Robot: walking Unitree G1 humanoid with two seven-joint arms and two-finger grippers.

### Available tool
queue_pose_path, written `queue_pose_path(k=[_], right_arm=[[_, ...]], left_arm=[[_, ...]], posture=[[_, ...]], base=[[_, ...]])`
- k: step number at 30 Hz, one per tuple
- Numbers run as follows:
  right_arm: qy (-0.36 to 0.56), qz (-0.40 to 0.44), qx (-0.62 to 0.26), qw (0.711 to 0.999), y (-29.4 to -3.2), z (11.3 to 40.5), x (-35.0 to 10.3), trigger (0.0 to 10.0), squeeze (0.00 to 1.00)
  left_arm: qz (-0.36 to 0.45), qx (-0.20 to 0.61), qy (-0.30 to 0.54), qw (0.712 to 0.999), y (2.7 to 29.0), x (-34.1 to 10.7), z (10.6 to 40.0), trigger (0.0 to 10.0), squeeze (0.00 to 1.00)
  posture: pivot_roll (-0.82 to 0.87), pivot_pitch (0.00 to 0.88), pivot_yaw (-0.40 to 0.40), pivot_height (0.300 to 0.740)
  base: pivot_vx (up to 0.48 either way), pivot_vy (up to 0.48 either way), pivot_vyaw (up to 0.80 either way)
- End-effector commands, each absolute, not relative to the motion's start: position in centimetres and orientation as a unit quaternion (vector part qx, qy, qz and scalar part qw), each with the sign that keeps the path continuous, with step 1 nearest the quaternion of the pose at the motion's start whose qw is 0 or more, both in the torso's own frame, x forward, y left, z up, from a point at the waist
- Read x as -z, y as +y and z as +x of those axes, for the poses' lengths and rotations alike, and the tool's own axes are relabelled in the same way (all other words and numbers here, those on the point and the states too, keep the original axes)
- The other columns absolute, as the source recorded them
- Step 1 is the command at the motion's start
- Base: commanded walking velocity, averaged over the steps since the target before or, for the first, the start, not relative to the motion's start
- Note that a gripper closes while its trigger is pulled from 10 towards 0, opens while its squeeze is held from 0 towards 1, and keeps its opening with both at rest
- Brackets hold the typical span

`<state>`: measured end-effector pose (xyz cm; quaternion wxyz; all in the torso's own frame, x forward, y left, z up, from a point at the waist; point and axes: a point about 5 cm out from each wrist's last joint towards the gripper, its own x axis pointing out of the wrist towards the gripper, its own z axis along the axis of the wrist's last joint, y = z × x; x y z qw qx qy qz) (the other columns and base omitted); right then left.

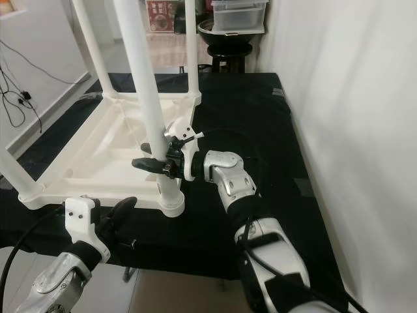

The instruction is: Building children table

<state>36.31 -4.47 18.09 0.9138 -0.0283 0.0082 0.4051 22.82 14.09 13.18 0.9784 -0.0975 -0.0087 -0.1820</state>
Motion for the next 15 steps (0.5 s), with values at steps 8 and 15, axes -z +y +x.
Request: queue_pose_path(k=[8, 15], right_arm=[[0.100, -0.010, -0.300, 0.949, -5.1, 34.5, -13.5, 0.0, 0.00], [0.098, -0.014, -0.293, 0.951, -4.4, 35.0, -14.6, 10.0, 0.25]], left_arm=[[-0.094, 0.185, -0.007, 0.978, 14.2, -13.3, 22.8, 10.0, 0.00], [-0.094, 0.179, -0.010, 0.979, 14.1, -13.3, 22.8, 10.0, 0.00]], posture=[[-0.02, 0.027, 0.028, 0.740], [-0.01, 0.026, 0.024, 0.740]], base=[[0.000, 0.000, 0.00], [0.000, 0.000, 0.00]])
